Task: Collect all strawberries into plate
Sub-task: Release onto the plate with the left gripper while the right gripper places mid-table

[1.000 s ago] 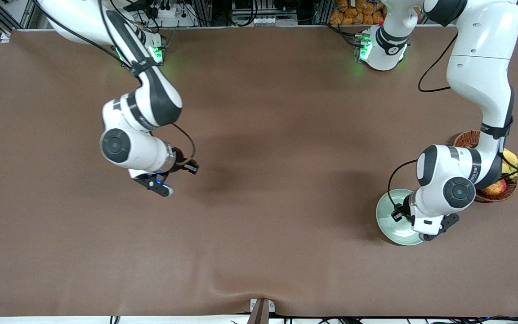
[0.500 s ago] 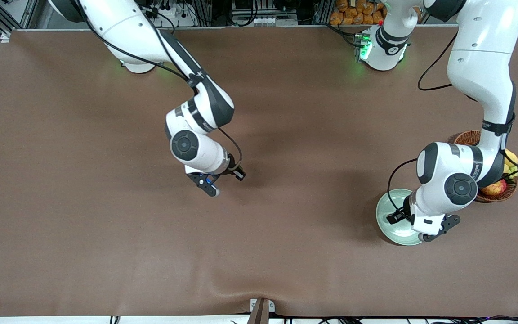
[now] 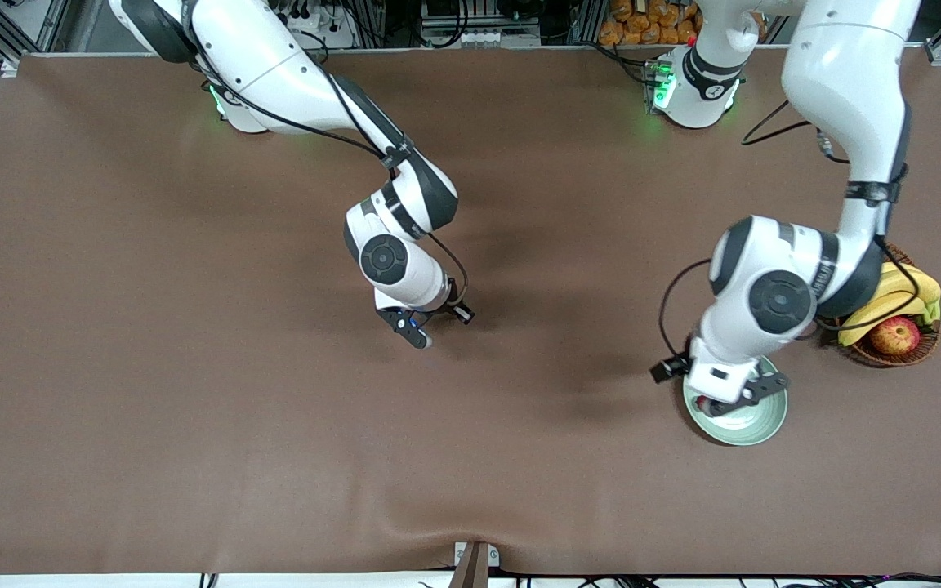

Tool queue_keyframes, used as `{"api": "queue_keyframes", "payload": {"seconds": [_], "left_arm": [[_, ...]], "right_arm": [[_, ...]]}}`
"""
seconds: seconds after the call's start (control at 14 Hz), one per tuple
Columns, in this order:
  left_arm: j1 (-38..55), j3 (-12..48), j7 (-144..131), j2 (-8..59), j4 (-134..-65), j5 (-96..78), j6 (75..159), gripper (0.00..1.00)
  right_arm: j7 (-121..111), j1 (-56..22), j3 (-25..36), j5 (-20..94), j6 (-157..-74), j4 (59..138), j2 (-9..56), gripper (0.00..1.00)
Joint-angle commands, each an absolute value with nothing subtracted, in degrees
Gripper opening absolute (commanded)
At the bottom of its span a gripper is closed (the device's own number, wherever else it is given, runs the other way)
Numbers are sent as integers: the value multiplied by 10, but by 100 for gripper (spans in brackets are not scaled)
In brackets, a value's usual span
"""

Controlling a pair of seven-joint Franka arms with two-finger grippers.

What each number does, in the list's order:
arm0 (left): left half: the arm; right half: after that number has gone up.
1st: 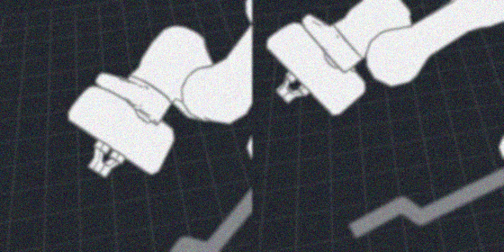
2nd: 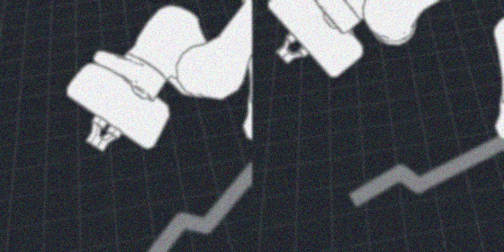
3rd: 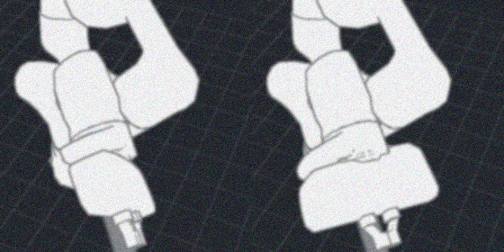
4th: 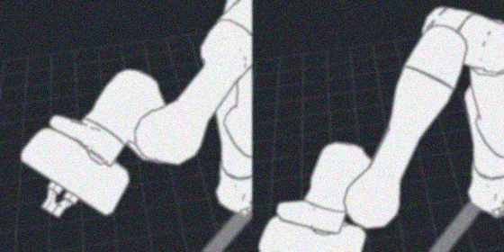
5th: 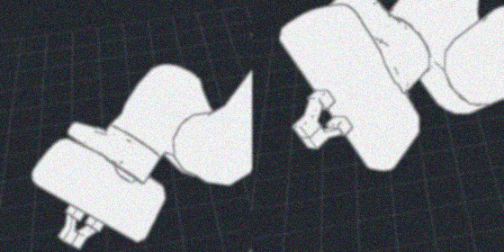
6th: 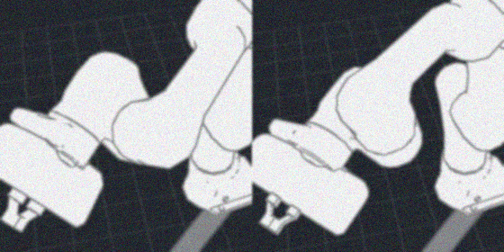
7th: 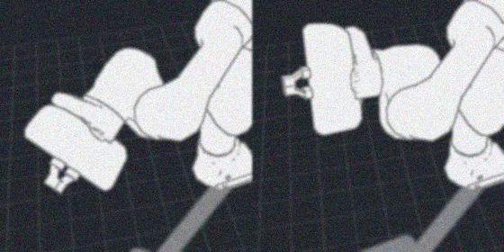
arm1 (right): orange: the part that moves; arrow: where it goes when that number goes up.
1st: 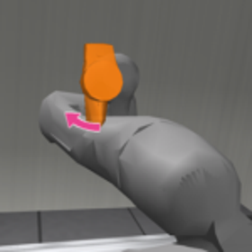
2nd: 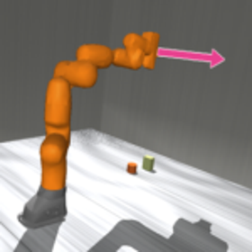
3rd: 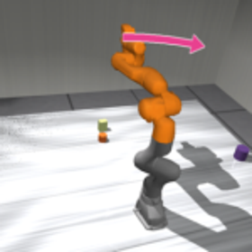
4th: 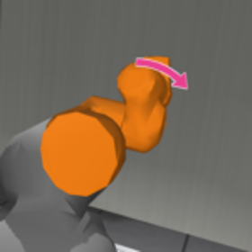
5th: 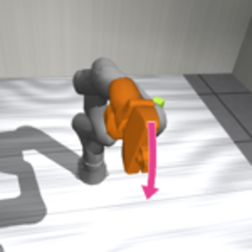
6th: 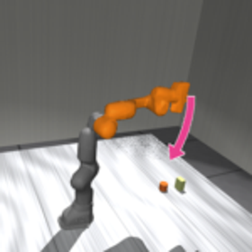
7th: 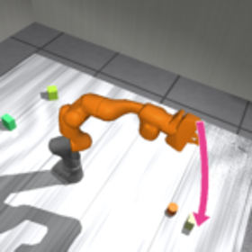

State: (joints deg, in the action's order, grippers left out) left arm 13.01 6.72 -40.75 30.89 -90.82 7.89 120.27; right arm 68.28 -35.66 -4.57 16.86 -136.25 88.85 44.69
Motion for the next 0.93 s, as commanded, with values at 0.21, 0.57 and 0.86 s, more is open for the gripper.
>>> {"api": "queue_keyframes", "payload": {"seconds": [0.21,0.57,0.86], "left_arm": [[163,95,-417,307,-898,30,1198,100],[215,100,-424,336,-887,-8,1207,100],[270,99,-481,380,-871,-8,1265,100]], "right_arm": [[688,-351,-35,172,-1262,823,439,100],[675,-287,-35,144,-1158,757,428,100],[539,-216,-35,136,-1114,744,397,100]]}}
